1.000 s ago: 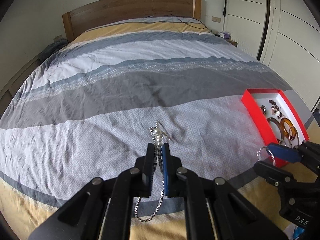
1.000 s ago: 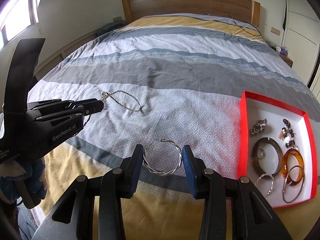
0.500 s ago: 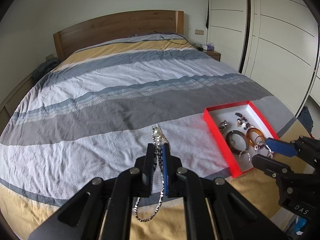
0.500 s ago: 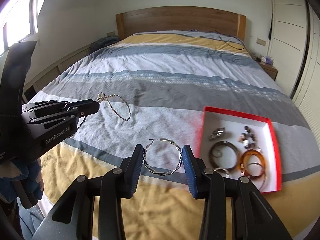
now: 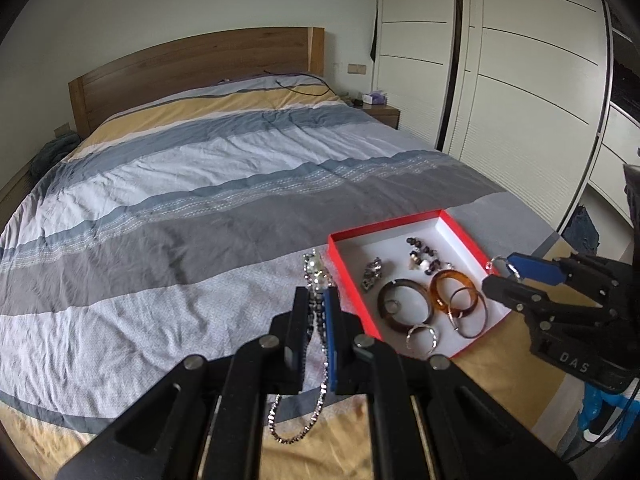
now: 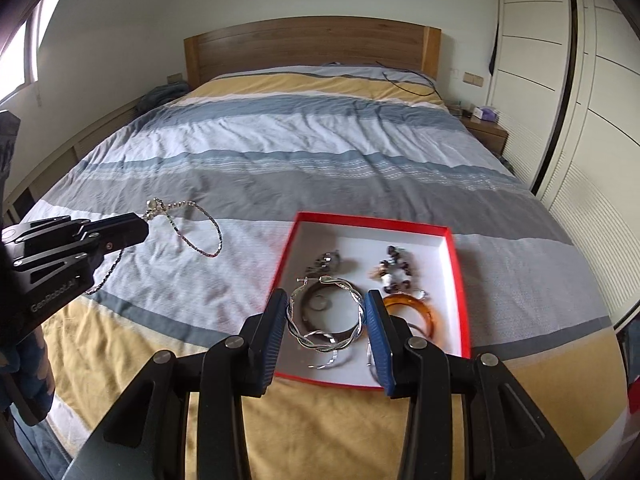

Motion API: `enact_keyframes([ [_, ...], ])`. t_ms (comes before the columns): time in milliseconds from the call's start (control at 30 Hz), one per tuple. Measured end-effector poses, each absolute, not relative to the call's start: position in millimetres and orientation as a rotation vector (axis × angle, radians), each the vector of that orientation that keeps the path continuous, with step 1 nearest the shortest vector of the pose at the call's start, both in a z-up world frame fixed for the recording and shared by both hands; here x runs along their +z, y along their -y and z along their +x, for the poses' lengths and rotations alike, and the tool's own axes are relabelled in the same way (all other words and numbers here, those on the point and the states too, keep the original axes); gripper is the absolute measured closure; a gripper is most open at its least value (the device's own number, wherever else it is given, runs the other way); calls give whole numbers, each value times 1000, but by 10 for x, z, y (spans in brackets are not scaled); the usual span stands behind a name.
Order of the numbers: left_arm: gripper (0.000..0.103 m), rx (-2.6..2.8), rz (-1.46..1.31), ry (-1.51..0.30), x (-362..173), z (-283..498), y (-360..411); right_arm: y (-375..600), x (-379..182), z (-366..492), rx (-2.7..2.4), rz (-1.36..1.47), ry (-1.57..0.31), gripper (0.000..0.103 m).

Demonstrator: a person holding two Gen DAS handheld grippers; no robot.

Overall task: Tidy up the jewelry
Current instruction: 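Carry the necklace and the twisted hoop over the red box, then open both tools to release the necklace and hoop into the box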

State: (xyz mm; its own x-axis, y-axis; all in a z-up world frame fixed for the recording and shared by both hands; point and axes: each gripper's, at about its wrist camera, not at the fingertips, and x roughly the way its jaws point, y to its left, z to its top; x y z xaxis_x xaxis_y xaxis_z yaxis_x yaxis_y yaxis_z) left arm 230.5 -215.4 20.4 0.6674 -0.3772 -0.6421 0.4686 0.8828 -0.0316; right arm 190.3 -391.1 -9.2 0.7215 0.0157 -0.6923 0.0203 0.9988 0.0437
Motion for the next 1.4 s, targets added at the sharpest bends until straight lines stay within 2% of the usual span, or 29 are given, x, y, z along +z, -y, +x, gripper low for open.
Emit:
enact_keyframes([
  [333,96,-576,141,-704,24,2448,2687,4247,-406,2101,-42,66,-802,64],
  [1000,96,-583,248,-902,-887,2623,3102,4436,-1031,2400,-34,84,-919,63],
  [1400,94,-585,237,-908,-920,2596,3106,4483,-1103,2437,-45,98,-941,63],
])
